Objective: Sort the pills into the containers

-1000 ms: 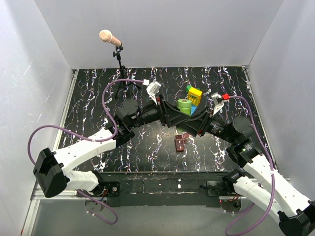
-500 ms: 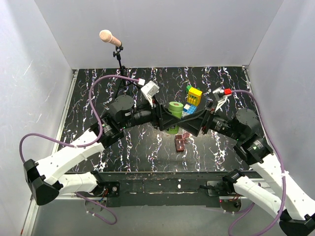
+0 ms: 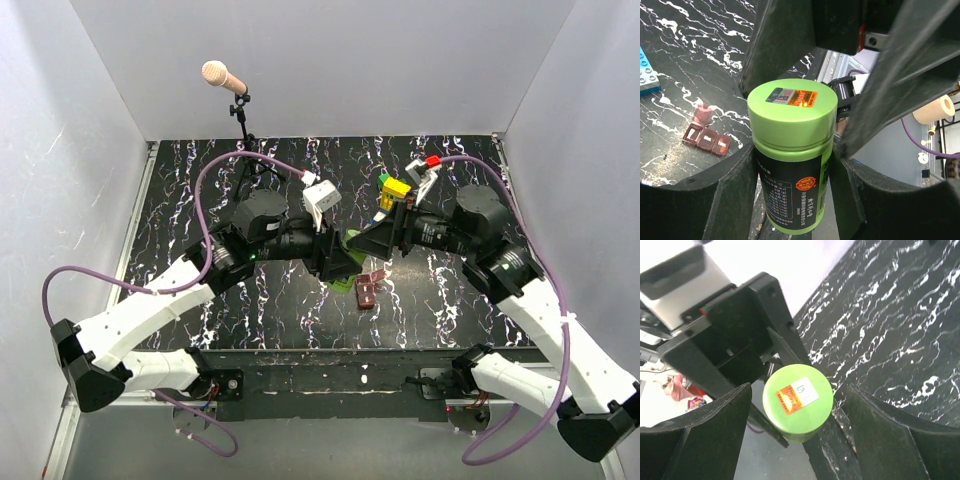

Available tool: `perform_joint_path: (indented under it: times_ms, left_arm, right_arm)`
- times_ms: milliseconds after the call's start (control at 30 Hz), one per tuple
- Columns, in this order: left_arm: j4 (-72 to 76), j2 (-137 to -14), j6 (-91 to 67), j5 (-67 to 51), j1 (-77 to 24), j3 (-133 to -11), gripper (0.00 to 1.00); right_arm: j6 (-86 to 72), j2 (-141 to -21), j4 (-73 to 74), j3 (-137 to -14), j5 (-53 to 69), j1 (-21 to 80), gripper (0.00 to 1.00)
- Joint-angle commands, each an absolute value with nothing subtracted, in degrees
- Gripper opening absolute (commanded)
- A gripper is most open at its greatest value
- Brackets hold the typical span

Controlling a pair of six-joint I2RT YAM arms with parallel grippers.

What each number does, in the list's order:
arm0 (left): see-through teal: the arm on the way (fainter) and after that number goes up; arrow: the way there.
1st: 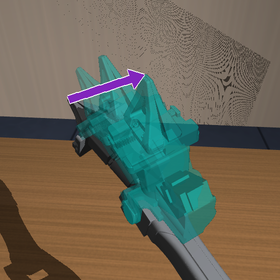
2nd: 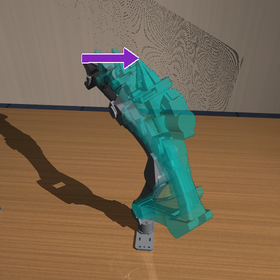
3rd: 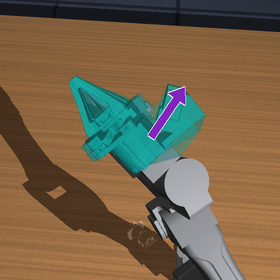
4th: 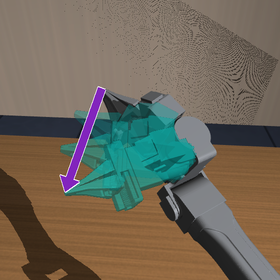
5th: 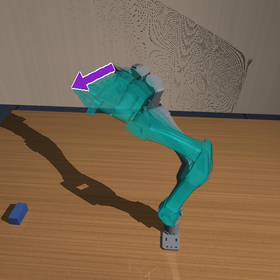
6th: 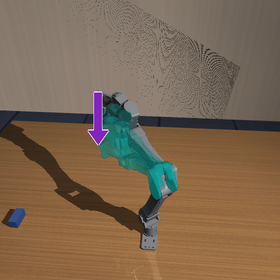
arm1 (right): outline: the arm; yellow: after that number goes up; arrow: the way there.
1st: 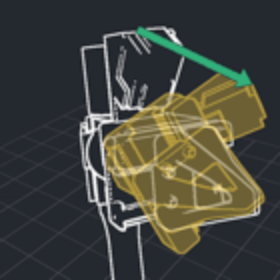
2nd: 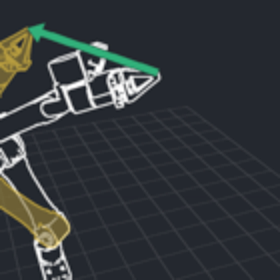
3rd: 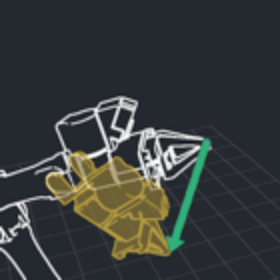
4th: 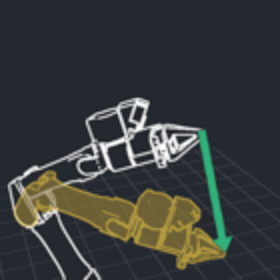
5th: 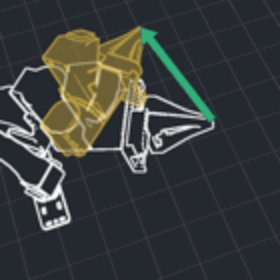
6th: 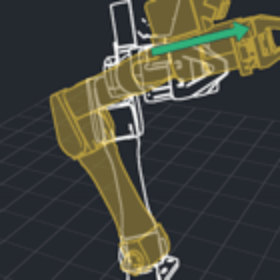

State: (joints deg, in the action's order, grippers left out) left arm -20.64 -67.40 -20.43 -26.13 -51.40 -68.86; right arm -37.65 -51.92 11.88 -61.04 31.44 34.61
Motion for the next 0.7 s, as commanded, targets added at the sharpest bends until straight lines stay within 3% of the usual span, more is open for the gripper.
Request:
perform_joint_path:
  times_ms: [0,67,133,200,267,433,500,567,667]
  left_arm:
    - [-20.3,-67.85,-19.25,-27.33,-51.59,-71.63,0.0]
    - [-20.13,-68.2,-19.16,-27.33,-51.59,-71.8,0.0]
    - [-20.13,-68.38,-19.07,-27.07,-51.59,-71.89,0.0]
    - [-20.13,-68.38,-19.07,-26.72,-51.59,-71.98,0.0]
    - [-20.21,-68.29,-18.99,-26.02,-51.59,-71.98,0.0]
    - [-21.18,-66.63,-19.77,-21.81,-51.59,-71.02,0.0]
    - [-21.18,-65.57,-20.21,-20.66,-51.59,-70.14,0.17]
    - [-21.09,-64.78,-20.65,-20.3,-51.59,-69.09,0.47]
    - [-21.09,-63.99,-21.01,-20.65,-51.59,-67.94,0.68]
  right_arm:
    - [-38.58,-53.43,13.71,-62.23,34.27,34.54,0.81]
    - [-38.5,-54.22,14.59,-62.05,34.54,34.63,0.76]
    - [-38.41,-54.93,14.94,-61.96,35.5,34.63,0.62]
    - [-38.76,-55.55,14.07,-61.44,37.08,34.63,0.38]
    - [-39.9,-55.55,12.84,-60.74,37.88,34.63,0.04]
    - [-39.82,-53.1,13.09,-59.77,33.94,34.63,0.01]
    - [-40.08,-51.69,12.92,-59.07,31.56,34.63,0.01]
    - [-40.87,-50.19,11.87,-58.28,29.54,34.63,0.01]
    - [-41.75,-48.78,10.73,-57.48,27.25,34.63,0.01]
